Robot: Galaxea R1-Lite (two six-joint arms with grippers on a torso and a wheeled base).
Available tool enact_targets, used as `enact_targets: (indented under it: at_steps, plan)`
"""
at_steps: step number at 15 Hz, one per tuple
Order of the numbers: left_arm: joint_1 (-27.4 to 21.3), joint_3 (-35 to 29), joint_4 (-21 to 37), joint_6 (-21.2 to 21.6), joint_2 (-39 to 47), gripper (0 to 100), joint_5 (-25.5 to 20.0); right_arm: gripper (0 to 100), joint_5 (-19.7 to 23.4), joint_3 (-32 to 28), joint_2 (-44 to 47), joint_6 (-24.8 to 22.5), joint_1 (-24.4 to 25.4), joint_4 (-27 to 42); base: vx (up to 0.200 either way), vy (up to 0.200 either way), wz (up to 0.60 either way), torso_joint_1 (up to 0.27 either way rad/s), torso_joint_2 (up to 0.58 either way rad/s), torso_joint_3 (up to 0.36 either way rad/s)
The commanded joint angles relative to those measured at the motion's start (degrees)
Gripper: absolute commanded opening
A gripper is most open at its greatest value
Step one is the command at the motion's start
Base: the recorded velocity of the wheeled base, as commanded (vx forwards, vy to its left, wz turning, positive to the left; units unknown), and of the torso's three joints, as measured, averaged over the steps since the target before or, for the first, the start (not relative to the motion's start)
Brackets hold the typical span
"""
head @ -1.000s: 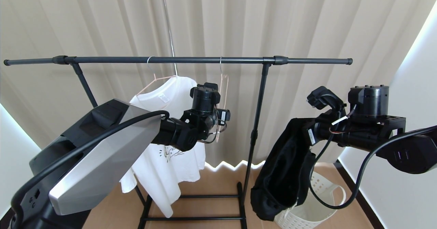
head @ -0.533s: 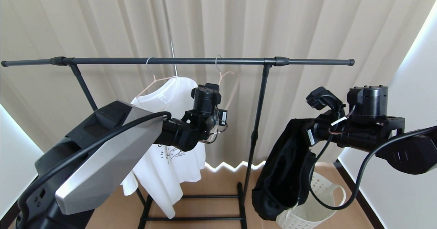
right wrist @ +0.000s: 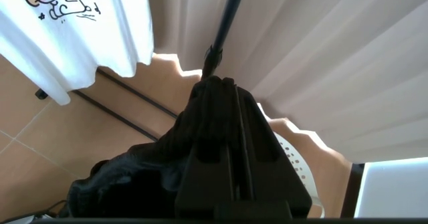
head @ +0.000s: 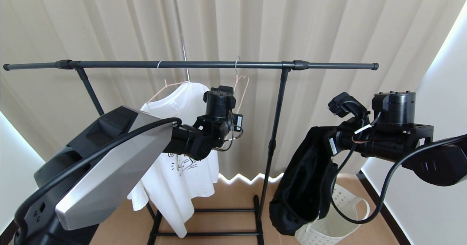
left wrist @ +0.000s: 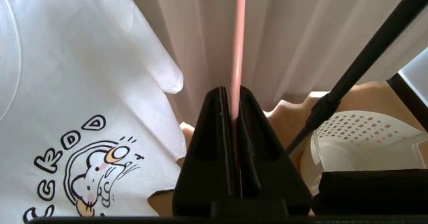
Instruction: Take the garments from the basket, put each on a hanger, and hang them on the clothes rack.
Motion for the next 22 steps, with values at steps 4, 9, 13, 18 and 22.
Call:
enact_targets:
  at_steps: [4, 9, 13, 18, 22]
  plan:
    - [-0.21, 0.1, 0.04, -0.04, -0.75, 0, 0.03, 0, 0.01, -0.02, 0.07, -0.01, -0.02, -0.02, 0.0, 0.0, 0.0, 0.0, 0.0, 0.0]
    - [-0.21, 0.98, -1.19, -0.04, -1.62, 0, 0.12, 0, 0.01, -0.02, 0.07, -0.01, -0.02, -0.02, 0.0, 0.0, 0.0, 0.0, 0.0, 0.0]
    - [-0.21, 2.82, -1.28, -0.04, -3.21, 0, 0.12, 0, 0.01, -0.02, 0.07, -0.01, -0.02, -0.02, 0.0, 0.0, 0.0, 0.0, 0.0, 0.0]
    - [-1.88, 13.28, -5.67, 0.23, -9.8, 0, 0.03, 0, 0.01, -0.02, -0.02, -0.01, -0.02, -0.02, 0.0, 0.0, 0.0, 0.0, 0.0, 0.0]
    - [-2.67, 22.42, -9.63, 0.31, -15.25, 0, -0.06, 0, 0.01, 0.16, -0.02, -0.01, 0.07, -0.02, 0.0, 0.0, 0.0, 0.0, 0.0, 0.0]
